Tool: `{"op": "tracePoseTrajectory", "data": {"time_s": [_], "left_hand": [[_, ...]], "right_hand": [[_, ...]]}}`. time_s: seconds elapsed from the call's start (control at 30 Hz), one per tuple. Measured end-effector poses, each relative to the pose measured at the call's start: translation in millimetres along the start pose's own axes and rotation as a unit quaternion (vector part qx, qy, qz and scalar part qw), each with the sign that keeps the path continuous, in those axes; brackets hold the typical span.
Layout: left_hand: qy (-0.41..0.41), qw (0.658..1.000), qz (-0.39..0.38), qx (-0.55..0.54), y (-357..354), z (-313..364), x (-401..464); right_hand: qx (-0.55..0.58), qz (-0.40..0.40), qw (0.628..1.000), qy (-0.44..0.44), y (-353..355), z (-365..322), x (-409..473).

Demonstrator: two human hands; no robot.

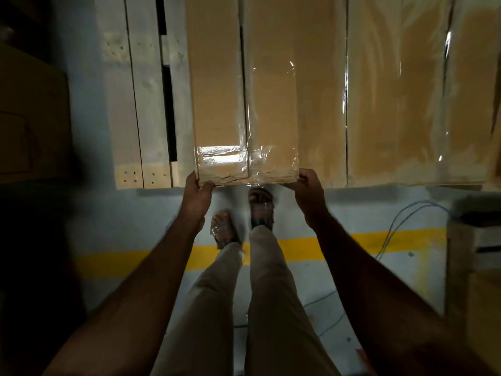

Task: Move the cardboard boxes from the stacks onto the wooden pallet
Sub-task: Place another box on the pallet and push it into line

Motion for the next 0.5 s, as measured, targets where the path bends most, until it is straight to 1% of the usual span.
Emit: {"op": "tracePoseTrajectory", "data": {"time_s": [0.1,0.3,0.43,0.5], "left_hand": [[0.017,1.0,-0.019,0.007,-1,-9,-3],[0.036,0.999,-0.036,0.019,-6,-12,-4],[0.052,0.997,-0.052,0.03,-10,-16,-6],[0.065,0.996,-0.058,0.028,-11,-19,-8]], "right_hand": [[-0.011,0.012,1.0,0.008,0,5,-5],[-0.035,-0.003,0.999,0.003,0,18,-4],[-0.095,-0.021,0.994,0.054,-4,22,-2],[-0.11,-0.03,0.992,0.061,-6,23,-4]]}}
Point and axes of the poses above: each hand's wrist, its own x-axis towards the middle knuckle, its own y-axis out of the back of the hand, z = x × y, the point moved 5 cm from there along x, towards the middle knuckle, and after that the axes turned 13 degrees about x, right-handed, at the moved point
